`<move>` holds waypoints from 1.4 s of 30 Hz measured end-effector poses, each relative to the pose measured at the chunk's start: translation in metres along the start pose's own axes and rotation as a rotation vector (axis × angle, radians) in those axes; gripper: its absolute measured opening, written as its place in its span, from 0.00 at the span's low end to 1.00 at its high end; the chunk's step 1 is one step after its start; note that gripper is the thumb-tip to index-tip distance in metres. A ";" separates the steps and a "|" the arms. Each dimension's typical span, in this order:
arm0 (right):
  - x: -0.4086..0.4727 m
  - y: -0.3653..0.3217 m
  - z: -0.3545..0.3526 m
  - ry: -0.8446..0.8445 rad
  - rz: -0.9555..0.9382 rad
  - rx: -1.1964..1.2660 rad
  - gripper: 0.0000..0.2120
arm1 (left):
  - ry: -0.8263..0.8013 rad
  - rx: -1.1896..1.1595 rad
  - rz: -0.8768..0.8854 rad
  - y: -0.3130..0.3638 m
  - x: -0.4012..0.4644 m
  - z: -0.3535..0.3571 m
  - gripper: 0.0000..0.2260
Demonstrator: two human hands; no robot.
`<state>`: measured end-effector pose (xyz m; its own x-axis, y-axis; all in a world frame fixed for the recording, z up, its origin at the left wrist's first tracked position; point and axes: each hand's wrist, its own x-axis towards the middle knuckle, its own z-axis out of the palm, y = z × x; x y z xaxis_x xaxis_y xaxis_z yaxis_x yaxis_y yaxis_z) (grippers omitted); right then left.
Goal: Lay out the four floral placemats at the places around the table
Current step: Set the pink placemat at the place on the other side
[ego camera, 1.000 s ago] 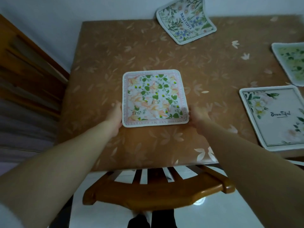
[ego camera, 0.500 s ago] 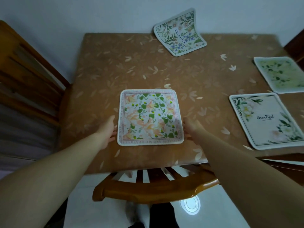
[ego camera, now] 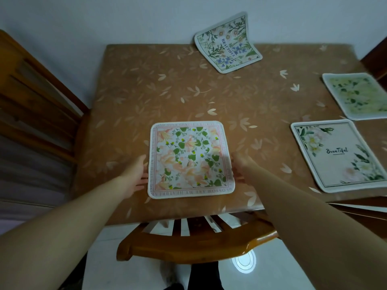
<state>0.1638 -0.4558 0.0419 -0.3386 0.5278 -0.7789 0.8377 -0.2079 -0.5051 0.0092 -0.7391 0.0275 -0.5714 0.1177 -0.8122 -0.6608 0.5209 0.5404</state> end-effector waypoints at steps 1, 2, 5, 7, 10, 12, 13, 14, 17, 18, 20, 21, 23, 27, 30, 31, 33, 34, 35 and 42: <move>-0.002 0.003 0.000 -0.013 0.021 -0.019 0.18 | -0.009 0.031 -0.021 -0.003 -0.002 -0.003 0.25; -0.004 0.006 -0.001 -0.026 0.043 -0.043 0.19 | -0.017 0.061 -0.037 -0.007 -0.004 -0.005 0.25; -0.015 0.012 -0.001 -0.049 0.071 -0.120 0.22 | -0.044 0.131 -0.055 -0.016 -0.008 -0.010 0.25; -0.017 0.015 -0.001 -0.040 0.066 -0.139 0.25 | -0.062 0.178 -0.048 -0.018 -0.010 -0.010 0.24; -0.019 0.014 0.000 -0.039 0.034 -0.087 0.21 | -0.043 0.182 -0.005 -0.014 -0.012 -0.005 0.19; -0.017 0.011 0.002 0.006 0.015 -0.012 0.19 | -0.020 0.122 0.041 -0.009 -0.012 0.000 0.15; -0.016 0.011 0.003 0.016 0.002 0.007 0.18 | -0.021 0.090 0.050 -0.007 -0.012 0.002 0.14; -0.015 0.011 0.004 0.012 -0.004 0.019 0.18 | -0.027 0.066 0.047 -0.006 -0.013 0.003 0.13; -0.014 0.013 0.005 -0.012 -0.004 0.039 0.18 | -0.046 0.027 0.017 -0.005 -0.013 0.006 0.13; -0.012 0.013 0.005 -0.011 -0.005 0.044 0.18 | -0.051 0.018 0.008 -0.005 -0.013 0.005 0.13; -0.010 0.014 0.004 -0.008 -0.013 0.048 0.20 | -0.056 -0.007 -0.013 -0.004 -0.012 0.005 0.15; -0.010 0.014 0.004 -0.003 -0.014 0.045 0.20 | -0.055 -0.020 -0.020 -0.004 -0.011 0.006 0.16; -0.008 0.013 0.002 0.007 -0.005 0.032 0.20 | -0.046 -0.043 -0.025 -0.005 -0.008 0.006 0.18; -0.007 0.012 0.000 0.011 0.023 0.043 0.19 | -0.047 -0.067 -0.024 -0.008 -0.005 0.008 0.18; -0.005 0.012 -0.002 0.013 0.033 0.055 0.20 | -0.052 -0.085 -0.025 -0.009 -0.003 0.007 0.20; -0.004 0.012 -0.002 0.011 0.032 0.054 0.20 | -0.052 -0.087 -0.026 -0.009 -0.003 0.007 0.21; -0.004 0.012 -0.002 0.009 0.029 0.051 0.20 | -0.050 -0.088 -0.029 -0.010 -0.001 0.006 0.22; -0.004 0.012 -0.002 0.009 0.030 0.046 0.19 | -0.047 -0.090 -0.029 -0.011 -0.001 0.006 0.22; -0.004 0.012 -0.002 0.009 0.030 0.043 0.19 | -0.045 -0.092 -0.028 -0.012 0.000 0.006 0.22; -0.005 0.008 -0.002 -0.003 -0.002 0.055 0.20 | -0.054 -0.086 -0.009 -0.013 -0.001 0.007 0.21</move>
<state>0.1732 -0.4582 0.0428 -0.3416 0.5253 -0.7793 0.8124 -0.2520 -0.5259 0.0220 -0.7400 0.0190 -0.5403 0.1597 -0.8262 -0.7061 0.4480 0.5484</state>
